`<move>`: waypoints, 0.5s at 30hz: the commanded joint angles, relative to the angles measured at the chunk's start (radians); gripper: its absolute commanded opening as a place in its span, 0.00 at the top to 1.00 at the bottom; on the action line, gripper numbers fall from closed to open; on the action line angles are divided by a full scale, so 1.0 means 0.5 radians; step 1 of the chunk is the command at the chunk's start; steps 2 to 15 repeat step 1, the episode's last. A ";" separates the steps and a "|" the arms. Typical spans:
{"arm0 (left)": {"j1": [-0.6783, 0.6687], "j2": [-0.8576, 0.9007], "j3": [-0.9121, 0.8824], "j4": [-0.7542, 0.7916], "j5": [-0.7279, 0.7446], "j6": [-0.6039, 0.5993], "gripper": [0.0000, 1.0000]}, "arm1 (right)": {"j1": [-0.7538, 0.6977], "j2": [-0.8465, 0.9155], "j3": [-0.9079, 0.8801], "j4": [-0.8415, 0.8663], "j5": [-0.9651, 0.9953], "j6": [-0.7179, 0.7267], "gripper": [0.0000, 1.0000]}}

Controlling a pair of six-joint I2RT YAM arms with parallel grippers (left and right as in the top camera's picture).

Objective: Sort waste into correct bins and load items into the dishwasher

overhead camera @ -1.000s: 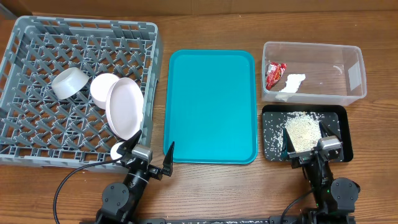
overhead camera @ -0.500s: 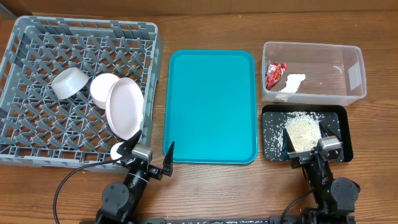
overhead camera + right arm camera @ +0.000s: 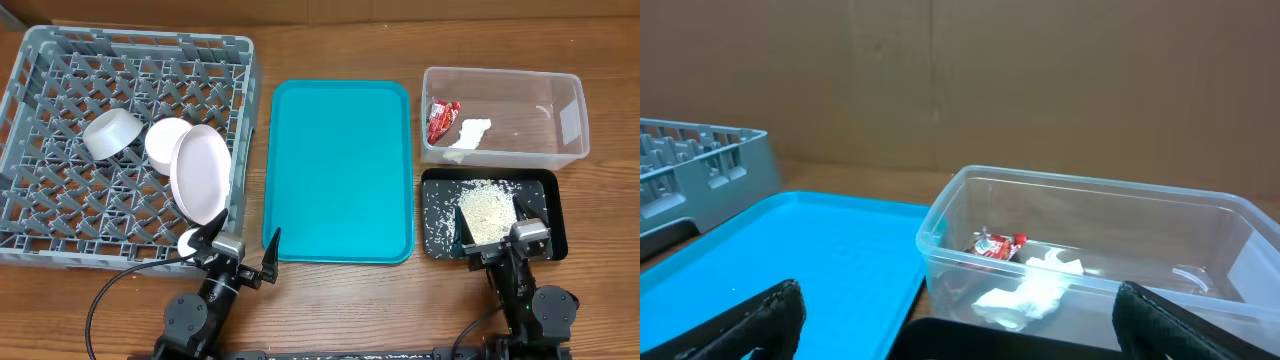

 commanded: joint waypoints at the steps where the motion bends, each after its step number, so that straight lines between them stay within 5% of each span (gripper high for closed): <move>1: 0.021 -0.019 -0.007 -0.001 0.028 0.037 0.00 | -0.015 -0.020 -0.021 0.013 -0.002 -0.002 0.00; 15: 0.021 -0.019 -0.007 -0.001 0.028 0.037 0.00 | -0.015 -0.020 -0.021 0.013 -0.002 -0.002 0.00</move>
